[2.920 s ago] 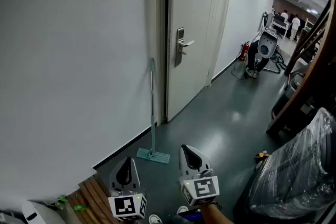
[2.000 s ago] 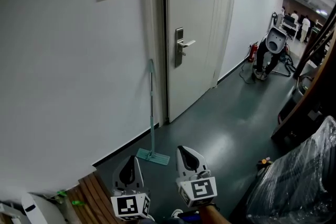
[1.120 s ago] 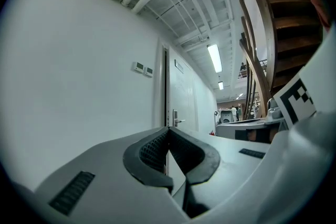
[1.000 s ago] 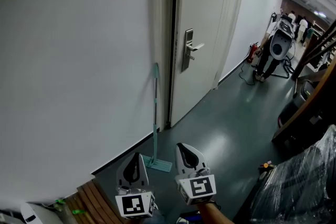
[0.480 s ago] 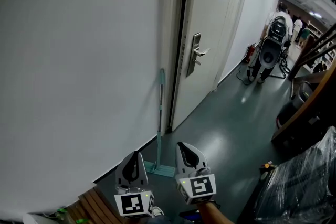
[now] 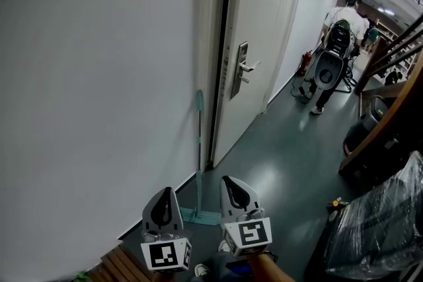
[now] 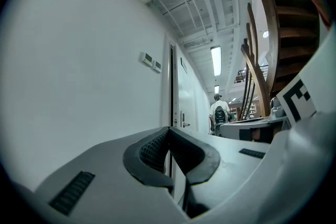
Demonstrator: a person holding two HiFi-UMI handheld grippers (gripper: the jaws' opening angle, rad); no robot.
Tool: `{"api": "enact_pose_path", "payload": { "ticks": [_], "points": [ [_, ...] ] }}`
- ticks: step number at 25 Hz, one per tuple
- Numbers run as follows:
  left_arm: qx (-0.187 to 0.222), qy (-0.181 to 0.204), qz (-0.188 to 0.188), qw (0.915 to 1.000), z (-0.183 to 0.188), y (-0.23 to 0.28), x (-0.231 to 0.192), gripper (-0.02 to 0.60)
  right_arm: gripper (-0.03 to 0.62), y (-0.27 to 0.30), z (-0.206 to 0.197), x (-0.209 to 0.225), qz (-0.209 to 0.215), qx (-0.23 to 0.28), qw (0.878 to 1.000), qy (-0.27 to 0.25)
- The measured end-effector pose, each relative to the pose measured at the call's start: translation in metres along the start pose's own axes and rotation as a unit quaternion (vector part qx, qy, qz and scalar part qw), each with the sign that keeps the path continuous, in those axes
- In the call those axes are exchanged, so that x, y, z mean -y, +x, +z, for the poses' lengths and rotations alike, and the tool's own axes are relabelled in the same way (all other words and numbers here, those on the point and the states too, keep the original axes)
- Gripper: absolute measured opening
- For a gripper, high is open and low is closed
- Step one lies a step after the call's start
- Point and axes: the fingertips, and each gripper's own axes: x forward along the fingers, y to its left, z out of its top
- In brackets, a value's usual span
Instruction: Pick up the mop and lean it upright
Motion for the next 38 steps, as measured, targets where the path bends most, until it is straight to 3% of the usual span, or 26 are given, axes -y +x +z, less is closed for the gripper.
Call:
{"api": "enact_pose_path", "payload": {
  "ticks": [10,29,38],
  "points": [
    [-0.007,0.008,0.000,0.9999,-0.014,0.050,0.007,0.012,0.018,0.042,-0.008,0.032,0.008,-0.001,1.000,0.008],
    [-0.016,0.024,0.025,0.9993,-0.030,0.222,0.040,0.012,0.018,0.164,-0.020,0.157,0.032,-0.014,0.999,0.026],
    [-0.022,0.030,0.035,0.9987,-0.038,0.261,0.044,0.012,0.018,0.198,-0.029,0.185,0.036,-0.025,0.998,0.040]
  ]
}}
